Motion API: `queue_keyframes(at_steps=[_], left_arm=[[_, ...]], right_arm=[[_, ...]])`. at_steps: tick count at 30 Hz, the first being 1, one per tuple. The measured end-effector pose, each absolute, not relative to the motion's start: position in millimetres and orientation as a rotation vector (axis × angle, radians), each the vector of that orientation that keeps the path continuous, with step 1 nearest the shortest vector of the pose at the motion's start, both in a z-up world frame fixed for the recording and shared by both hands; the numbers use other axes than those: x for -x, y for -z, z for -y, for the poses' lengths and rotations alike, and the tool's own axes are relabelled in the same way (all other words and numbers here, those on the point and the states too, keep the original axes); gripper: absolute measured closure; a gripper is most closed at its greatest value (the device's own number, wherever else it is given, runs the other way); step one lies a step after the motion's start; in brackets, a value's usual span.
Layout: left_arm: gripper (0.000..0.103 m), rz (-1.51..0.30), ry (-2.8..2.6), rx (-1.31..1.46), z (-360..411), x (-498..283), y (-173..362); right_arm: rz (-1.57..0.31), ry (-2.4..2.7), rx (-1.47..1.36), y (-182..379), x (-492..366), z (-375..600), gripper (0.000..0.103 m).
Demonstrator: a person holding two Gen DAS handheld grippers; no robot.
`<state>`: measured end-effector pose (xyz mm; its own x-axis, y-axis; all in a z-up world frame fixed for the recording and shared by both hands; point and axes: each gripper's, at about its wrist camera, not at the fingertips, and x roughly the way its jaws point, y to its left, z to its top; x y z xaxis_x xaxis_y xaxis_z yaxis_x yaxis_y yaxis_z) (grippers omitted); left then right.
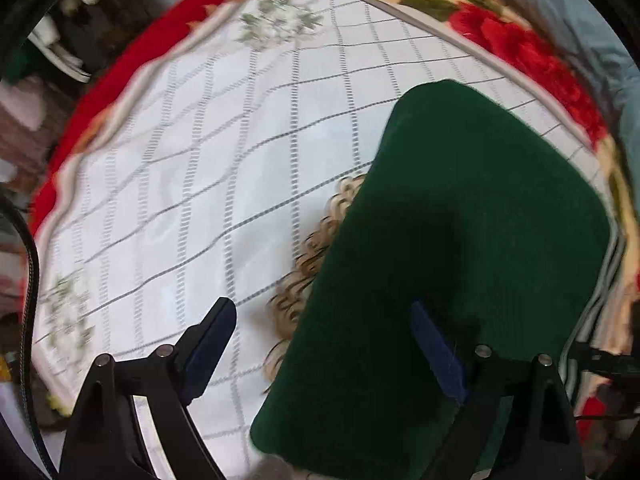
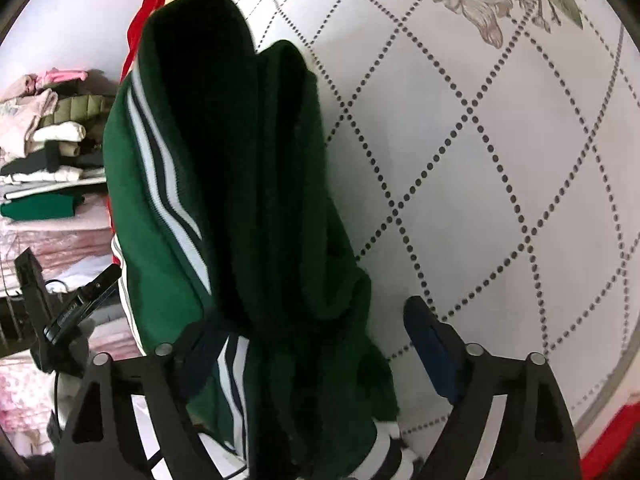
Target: Fold large clothes
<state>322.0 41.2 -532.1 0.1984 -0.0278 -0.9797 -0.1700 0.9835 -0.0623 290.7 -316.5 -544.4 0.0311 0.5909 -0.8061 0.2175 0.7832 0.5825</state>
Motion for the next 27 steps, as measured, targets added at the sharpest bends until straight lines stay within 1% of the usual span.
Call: queue_keyframes(at_steps=[2,4,5,6,7,9,11,12,13,14,15,17,18,20,22,25,27], left_arm=[[0.014,-1.371,-0.033,0.218,-49.4,-331.7,541.3],[0.014,-1.397,0.020,0.245,-53.7,-341.0,548.1],[0.014,-1.407,0.052,0.257,-56.3,-345.4,549.8],[0.014,-1.410,0.072,0.254,-58.7,-349.1,549.8],[0.014,-1.408,0.093,0.242,-60.2,-352.5,548.4],[0.014,-1.405,0.122,0.207,-62.5,-358.0,544.8],[0.014,-1.395,0.140,0.170,-65.5,-363.2,540.7],[0.014,-1.392,0.144,0.153,-67.5,-364.0,539.8],[0.014,-1.390,0.141,0.122,-69.6,-366.9,538.4],[0.014,-1.388,0.138,0.099,-71.6,-369.6,537.1],[0.014,-1.384,0.138,0.093,-73.2,-369.4,536.5],[0.014,-1.361,0.122,0.075,-77.7,-373.6,530.9],[0.014,-1.339,0.110,0.056,-77.7,-377.7,526.3],[0.014,-1.301,0.088,0.030,-77.3,-384.9,519.6],[0.014,-1.283,0.069,0.018,-76.5,-393.3,517.7],[0.014,-1.302,0.044,0.004,-69.9,-411.2,523.1],[0.013,-1.301,0.036,-0.007,-66.1,-419.0,523.5]], right_arm=[[-1.536,-0.340,-0.722,550.9,-290.6,317.9,0.011],[-1.502,-0.373,-0.806,556.3,-290.6,317.7,0.013],[-1.487,-0.400,-0.864,559.1,-293.0,314.6,0.022],[-1.479,-0.403,-0.922,562.5,-295.9,308.8,0.026],[-1.470,-0.389,-0.938,563.3,-298.3,303.3,0.029],[-1.440,-0.409,-1.028,563.4,-302.8,295.0,0.051],[-1.412,-0.432,-1.074,557.7,-307.1,285.3,0.054],[-1.428,-0.409,-1.036,557.3,-307.3,282.4,0.053],[-1.447,-0.367,-0.967,554.8,-309.6,280.7,0.047],[-1.462,-0.304,-0.881,549.8,-311.0,280.0,0.039],[-1.465,-0.281,-0.866,545.7,-311.6,280.8,0.037],[-1.461,-0.237,-0.845,530.7,-309.3,285.7,0.036],[-1.439,-0.194,-0.783,516.4,-306.5,291.1,0.036],[-1.364,-0.135,-0.707,489.0,-307.1,298.4,0.036],[-1.289,-0.107,-0.696,471.1,-312.9,308.8,0.036],[-1.229,-0.135,-0.731,462.1,-345.1,311.8,0.036],[-1.231,-0.144,-0.705,461.1,-373.9,299.6,0.036]])
